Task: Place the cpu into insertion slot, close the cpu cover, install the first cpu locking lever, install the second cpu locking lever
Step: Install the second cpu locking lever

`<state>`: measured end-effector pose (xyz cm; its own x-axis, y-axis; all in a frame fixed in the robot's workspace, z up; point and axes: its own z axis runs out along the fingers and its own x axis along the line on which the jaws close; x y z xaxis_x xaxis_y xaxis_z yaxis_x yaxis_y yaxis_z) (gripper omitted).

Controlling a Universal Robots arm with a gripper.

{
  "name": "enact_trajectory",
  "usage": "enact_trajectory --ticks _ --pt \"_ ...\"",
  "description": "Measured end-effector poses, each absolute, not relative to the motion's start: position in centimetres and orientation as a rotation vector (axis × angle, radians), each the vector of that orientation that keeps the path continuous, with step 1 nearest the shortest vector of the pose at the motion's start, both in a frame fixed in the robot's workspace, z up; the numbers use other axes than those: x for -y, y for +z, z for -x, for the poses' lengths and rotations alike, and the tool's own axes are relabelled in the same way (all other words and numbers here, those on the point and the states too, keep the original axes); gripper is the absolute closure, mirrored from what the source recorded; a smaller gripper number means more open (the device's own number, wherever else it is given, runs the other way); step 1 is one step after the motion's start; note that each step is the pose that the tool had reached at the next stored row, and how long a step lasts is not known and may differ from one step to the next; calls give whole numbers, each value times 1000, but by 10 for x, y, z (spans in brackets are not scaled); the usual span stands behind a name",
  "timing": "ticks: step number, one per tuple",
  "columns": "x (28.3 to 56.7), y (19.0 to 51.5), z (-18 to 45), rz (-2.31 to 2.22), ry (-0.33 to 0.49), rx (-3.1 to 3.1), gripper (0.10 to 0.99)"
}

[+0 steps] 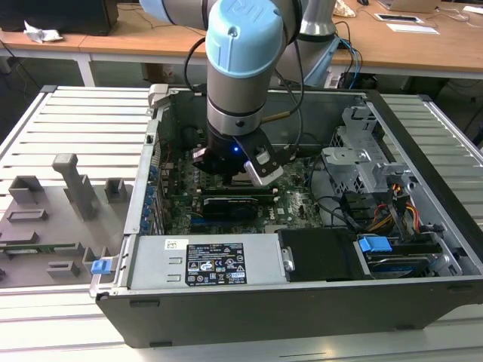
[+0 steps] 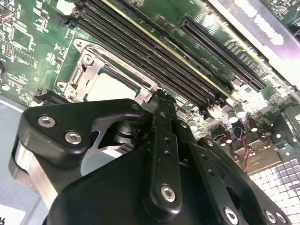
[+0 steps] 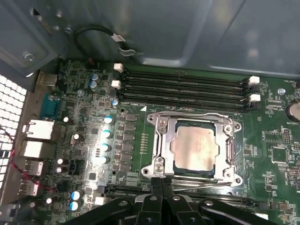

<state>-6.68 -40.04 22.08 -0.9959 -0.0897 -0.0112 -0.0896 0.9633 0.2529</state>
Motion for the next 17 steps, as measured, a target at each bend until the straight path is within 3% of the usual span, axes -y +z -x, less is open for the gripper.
enact_trajectory --ticks 17 --pt "405 210 72 -142 -491 3102 980"
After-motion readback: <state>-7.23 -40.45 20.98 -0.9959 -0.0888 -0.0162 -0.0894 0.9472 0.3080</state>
